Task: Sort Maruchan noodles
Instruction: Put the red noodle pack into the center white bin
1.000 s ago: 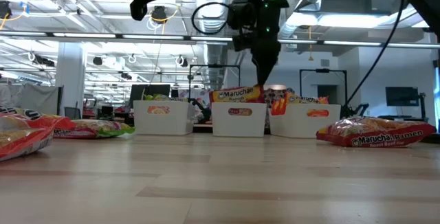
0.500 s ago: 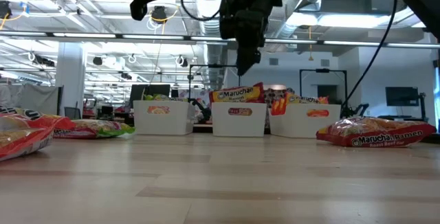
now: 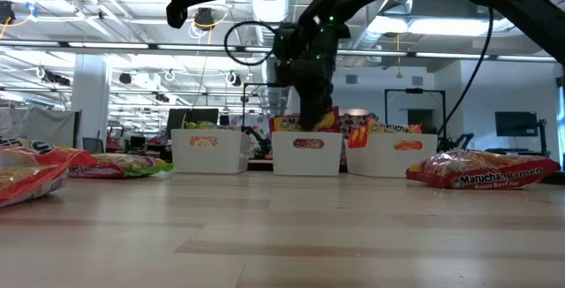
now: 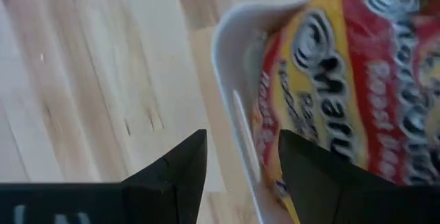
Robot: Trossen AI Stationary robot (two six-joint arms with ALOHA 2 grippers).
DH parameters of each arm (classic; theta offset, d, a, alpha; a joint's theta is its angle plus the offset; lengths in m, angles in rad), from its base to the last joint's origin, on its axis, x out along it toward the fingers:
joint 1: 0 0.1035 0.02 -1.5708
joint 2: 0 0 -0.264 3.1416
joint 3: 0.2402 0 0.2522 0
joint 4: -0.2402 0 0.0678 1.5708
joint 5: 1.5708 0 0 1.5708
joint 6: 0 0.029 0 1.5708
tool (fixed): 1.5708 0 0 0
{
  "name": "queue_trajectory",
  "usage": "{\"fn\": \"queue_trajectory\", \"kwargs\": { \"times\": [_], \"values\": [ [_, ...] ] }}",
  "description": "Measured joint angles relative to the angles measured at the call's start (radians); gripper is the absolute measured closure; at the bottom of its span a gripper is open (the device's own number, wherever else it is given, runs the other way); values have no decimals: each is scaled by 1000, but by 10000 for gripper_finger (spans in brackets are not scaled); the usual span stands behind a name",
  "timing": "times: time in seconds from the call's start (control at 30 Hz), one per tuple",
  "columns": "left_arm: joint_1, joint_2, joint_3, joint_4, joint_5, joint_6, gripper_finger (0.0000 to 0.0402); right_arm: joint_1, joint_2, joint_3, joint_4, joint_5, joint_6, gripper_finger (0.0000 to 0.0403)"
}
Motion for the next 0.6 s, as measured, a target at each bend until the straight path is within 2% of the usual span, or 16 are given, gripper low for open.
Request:
{"fn": "queue_trajectory", "kwargs": {
  "times": [0.37,0.6],
  "values": [
    [0,0,0,0,-1,0,191,-48,-4,-2,57,0,35,200],
    [0,0,0,0,-3,26,191,-43,49,1,88,87,5,200]
  ]
}}
